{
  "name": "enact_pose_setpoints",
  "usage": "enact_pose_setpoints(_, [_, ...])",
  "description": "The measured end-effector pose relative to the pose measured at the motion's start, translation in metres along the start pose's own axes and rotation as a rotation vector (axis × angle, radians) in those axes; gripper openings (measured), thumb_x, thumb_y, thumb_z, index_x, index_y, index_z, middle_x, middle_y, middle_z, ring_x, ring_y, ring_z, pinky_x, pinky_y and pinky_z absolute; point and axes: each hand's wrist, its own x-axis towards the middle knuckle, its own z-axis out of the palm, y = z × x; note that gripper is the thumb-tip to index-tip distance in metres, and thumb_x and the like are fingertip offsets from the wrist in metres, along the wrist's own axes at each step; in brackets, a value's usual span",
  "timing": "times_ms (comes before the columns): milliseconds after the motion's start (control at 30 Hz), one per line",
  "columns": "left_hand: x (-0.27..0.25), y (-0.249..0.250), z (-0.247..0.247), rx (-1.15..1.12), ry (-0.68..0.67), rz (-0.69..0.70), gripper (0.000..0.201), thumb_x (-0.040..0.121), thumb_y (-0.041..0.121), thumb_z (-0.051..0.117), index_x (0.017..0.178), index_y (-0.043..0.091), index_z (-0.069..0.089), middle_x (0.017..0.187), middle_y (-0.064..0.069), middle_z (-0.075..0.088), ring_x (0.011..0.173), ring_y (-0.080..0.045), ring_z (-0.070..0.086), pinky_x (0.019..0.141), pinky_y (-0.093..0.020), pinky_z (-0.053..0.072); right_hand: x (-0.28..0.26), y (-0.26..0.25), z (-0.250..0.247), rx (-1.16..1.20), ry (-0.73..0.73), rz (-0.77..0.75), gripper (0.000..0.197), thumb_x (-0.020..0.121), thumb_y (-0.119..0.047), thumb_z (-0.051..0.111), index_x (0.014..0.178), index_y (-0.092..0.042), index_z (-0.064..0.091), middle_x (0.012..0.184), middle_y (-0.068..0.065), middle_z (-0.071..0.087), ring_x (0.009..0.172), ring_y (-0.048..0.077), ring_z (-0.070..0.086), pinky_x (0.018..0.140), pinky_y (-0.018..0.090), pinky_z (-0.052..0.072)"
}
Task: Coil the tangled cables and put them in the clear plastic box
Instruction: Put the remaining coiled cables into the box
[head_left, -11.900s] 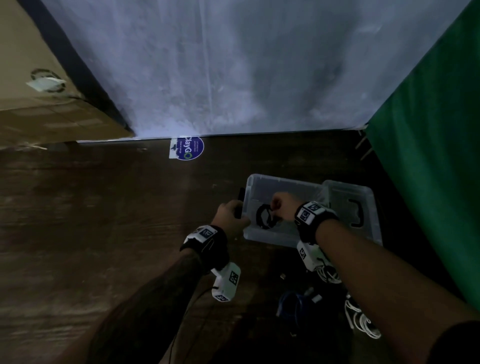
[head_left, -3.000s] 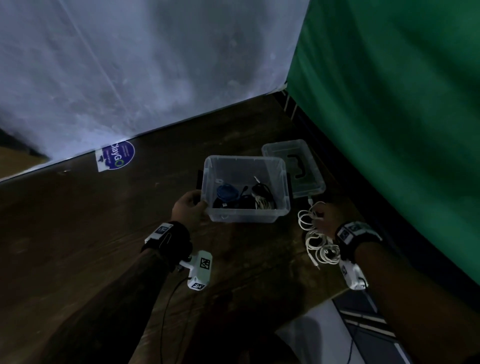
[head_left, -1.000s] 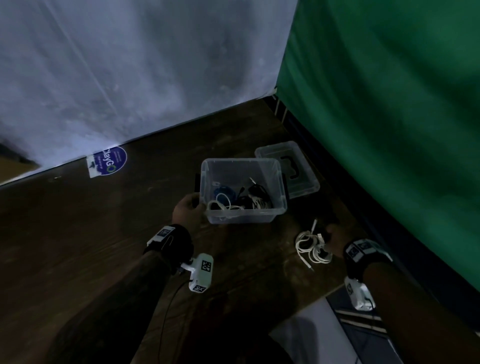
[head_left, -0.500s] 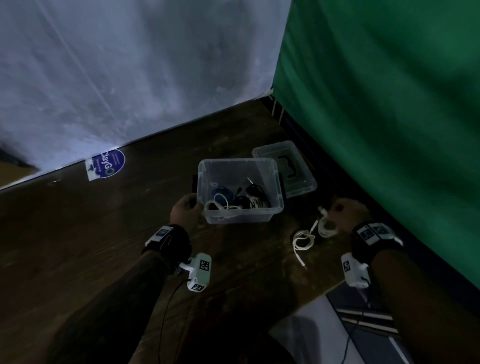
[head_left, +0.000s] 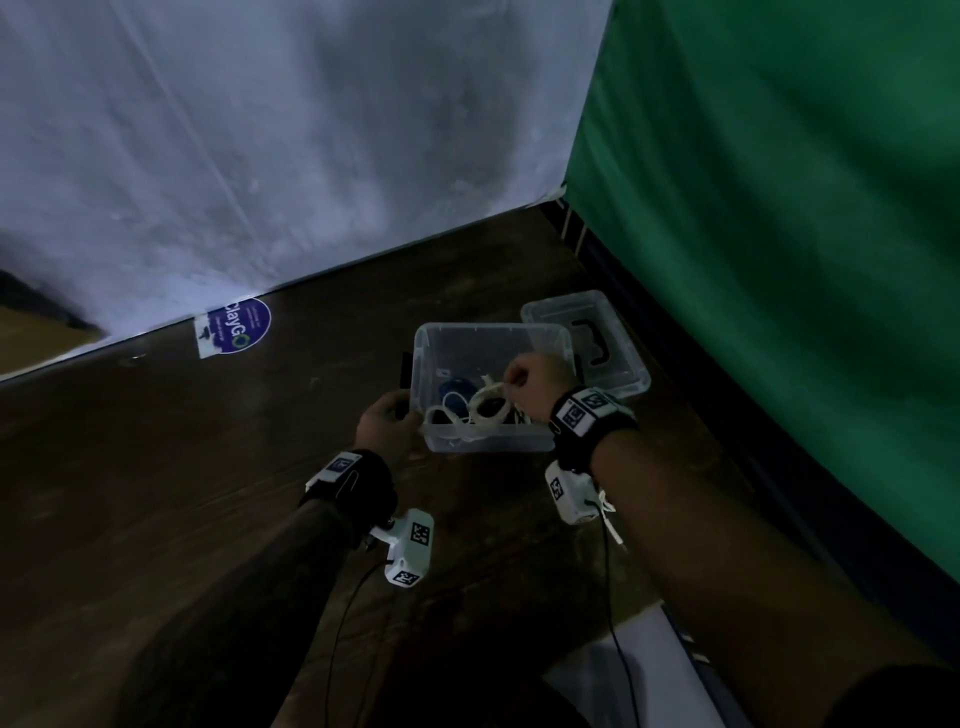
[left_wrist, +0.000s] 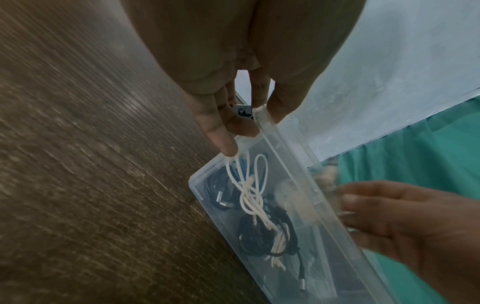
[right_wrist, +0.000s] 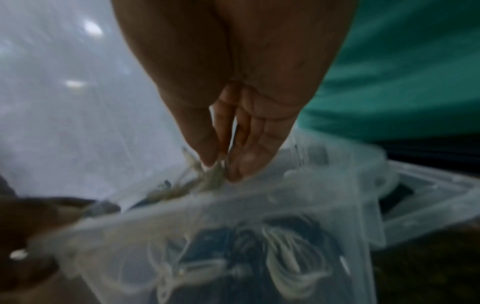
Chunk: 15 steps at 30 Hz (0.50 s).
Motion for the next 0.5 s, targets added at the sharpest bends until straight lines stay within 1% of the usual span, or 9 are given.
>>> enact_pose_setpoints(67, [0.001,0.000,-0.001,0.012,0.002,0.007,0.024,0.091,0.011,0.060,0.112,0.019,0.064,0.096,-0.004,0.069,0.076,-0.020,0.067,0.069,-0.036,0.059,-0.001,0.002,0.001,-0.032,-0.003,-0.004,0.012,0.087,-0.015,0.067,0.097,-0.009,0.070,0.098,0.010,0.071,0.093,0.025,0.066,0.084,0.040,0.056])
enact_pose_setpoints(100, [0.002,-0.001,-0.001,0.011,0.001,0.008,0.025,0.091,0.012,0.061,0.114,0.019,0.064,0.099,-0.005,0.069,0.080,-0.023,0.068,0.073,-0.039,0.059,-0.004,0.005,-0.005,-0.012,0.049,-0.022,0.013,0.088,-0.015,0.066,0.098,-0.009,0.070,0.099,0.009,0.071,0.094,0.025,0.065,0.083,0.038,0.055])
enact_pose_setpoints(133, [0.002,-0.001,-0.001,0.008,-0.004,0.003,0.026,0.090,0.013,0.061,0.115,0.019,0.064,0.101,-0.006,0.069,0.082,-0.024,0.068,0.073,-0.039,0.059,-0.008,0.012,-0.012,0.035,0.118,-0.035,0.013,0.088,-0.015,0.066,0.099,-0.009,0.069,0.100,0.008,0.070,0.093,0.023,0.064,0.082,0.035,0.054])
enact_pose_setpoints(200, [0.002,-0.001,-0.001,-0.007,-0.007,-0.002,0.025,0.091,0.013,0.061,0.114,0.020,0.064,0.101,-0.007,0.070,0.080,-0.024,0.068,0.069,-0.037,0.059,-0.021,0.030,-0.031,0.132,0.282,-0.022,0.016,0.089,-0.015,0.065,0.105,-0.012,0.067,0.103,0.005,0.067,0.093,0.020,0.061,0.079,0.030,0.048])
enact_pose_setpoints(267, [0.002,-0.001,0.001,-0.012,-0.006,-0.002,0.025,0.091,0.015,0.061,0.115,0.021,0.063,0.103,-0.007,0.070,0.083,-0.025,0.069,0.073,-0.042,0.060,-0.039,0.057,-0.047,0.188,0.406,0.083,0.023,0.091,-0.019,0.063,0.114,-0.016,0.062,0.111,0.002,0.062,0.096,0.018,0.058,0.079,0.029,0.044])
enact_pose_setpoints(333, [0.002,-0.001,0.001,-0.014,-0.003,0.002,0.023,0.091,0.017,0.061,0.113,0.023,0.063,0.104,-0.008,0.070,0.086,-0.028,0.069,0.077,-0.048,0.059,-0.055,0.090,-0.050,0.200,0.470,0.249,0.031,0.090,-0.021,0.063,0.120,-0.018,0.057,0.121,0.005,0.057,0.100,0.022,0.057,0.079,0.030,0.042])
enact_pose_setpoints(400, [0.000,0.000,0.001,-0.024,0.005,-0.006,0.020,0.091,0.016,0.061,0.107,0.027,0.063,0.102,-0.007,0.070,0.088,-0.028,0.069,0.079,-0.048,0.058,-0.065,0.126,-0.040,0.128,0.432,0.397,0.039,0.085,-0.018,0.066,0.123,-0.013,0.055,0.122,0.011,0.057,0.104,0.029,0.059,0.080,0.030,0.040])
enact_pose_setpoints(467, [0.000,0.001,0.001,-0.031,0.008,-0.007,0.019,0.091,0.016,0.061,0.105,0.029,0.062,0.102,-0.007,0.070,0.088,-0.029,0.069,0.080,-0.048,0.058,-0.074,0.158,-0.018,0.073,0.201,0.526,0.051,0.080,-0.017,0.073,0.126,-0.007,0.053,0.117,0.013,0.058,0.106,0.031,0.058,0.086,0.033,0.043])
enact_pose_setpoints(500, [0.000,0.001,0.002,-0.034,0.008,-0.003,0.019,0.091,0.016,0.061,0.105,0.029,0.062,0.102,-0.007,0.070,0.088,-0.029,0.069,0.080,-0.048,0.058,-0.080,0.169,-0.006,0.074,0.079,0.567,0.061,0.078,-0.018,0.077,0.131,-0.006,0.049,0.122,0.014,0.058,0.114,0.033,0.056,0.095,0.038,0.044])
